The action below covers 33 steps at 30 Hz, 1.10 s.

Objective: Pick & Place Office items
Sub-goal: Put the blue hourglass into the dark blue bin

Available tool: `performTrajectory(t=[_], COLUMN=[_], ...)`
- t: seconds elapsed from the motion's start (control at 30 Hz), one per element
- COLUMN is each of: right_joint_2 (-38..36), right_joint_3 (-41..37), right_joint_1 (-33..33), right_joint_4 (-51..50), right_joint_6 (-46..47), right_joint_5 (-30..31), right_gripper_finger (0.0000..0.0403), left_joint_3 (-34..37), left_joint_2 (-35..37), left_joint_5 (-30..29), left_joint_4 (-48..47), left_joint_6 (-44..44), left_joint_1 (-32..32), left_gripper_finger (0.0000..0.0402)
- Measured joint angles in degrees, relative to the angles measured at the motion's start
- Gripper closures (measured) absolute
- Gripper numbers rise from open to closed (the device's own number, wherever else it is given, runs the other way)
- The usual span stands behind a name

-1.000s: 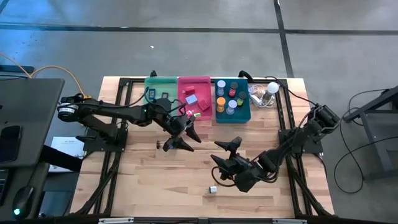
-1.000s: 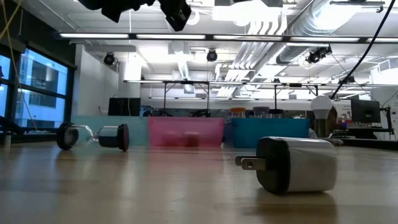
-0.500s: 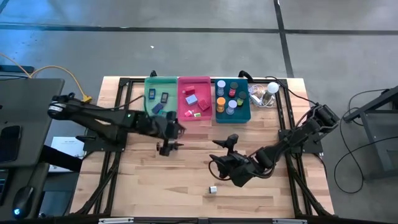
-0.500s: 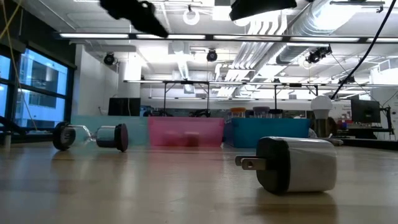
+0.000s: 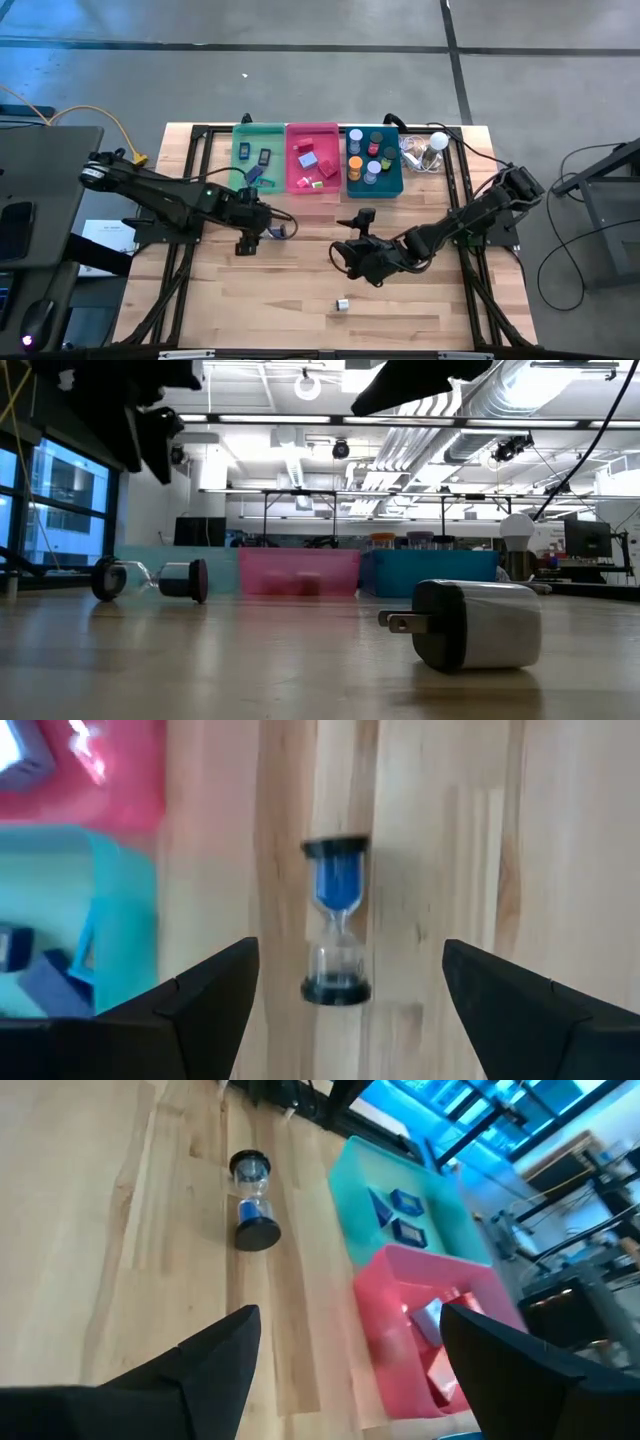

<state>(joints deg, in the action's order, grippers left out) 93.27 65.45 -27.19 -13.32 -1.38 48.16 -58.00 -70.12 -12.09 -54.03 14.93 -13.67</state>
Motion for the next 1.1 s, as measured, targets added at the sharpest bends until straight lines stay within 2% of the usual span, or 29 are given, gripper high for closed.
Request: performTrajectory(t=[0.17, 0.3, 0.7, 1.1], right_joint_2=[0.0, 0.0, 0.0, 0.0], right_joint_3=[0.02, 0.02, 0.02, 0.02], right_joint_1=[1.05, 1.1, 1.08, 1.1], right_joint_4=[-0.22, -0.22, -1.32, -2.45], right_joint_6=[1.6, 1.63, 3.11, 3.31], right_joint_5=[-3.35, -5.11, -5.16, -5.14], right_gripper_finger=[0.0104, 0.0104, 0.0104, 0.0104], left_joint_3=[0.0, 0.0, 0.02, 0.04], left_joint_2=[-4.82, -9.53, -21.01, -23.15], left_joint_5=[4.17, 4.47, 4.69, 4.75], left_joint_4=[-0.57, -1.05, 0.3, 3.08], left_joint_6=[0.01, -0.02, -1.48, -3.07], left_joint_1=[0.46, 1.31, 3.61, 3.82], left_gripper_finger=[0.0093, 0.0093, 0.0093, 0.0093])
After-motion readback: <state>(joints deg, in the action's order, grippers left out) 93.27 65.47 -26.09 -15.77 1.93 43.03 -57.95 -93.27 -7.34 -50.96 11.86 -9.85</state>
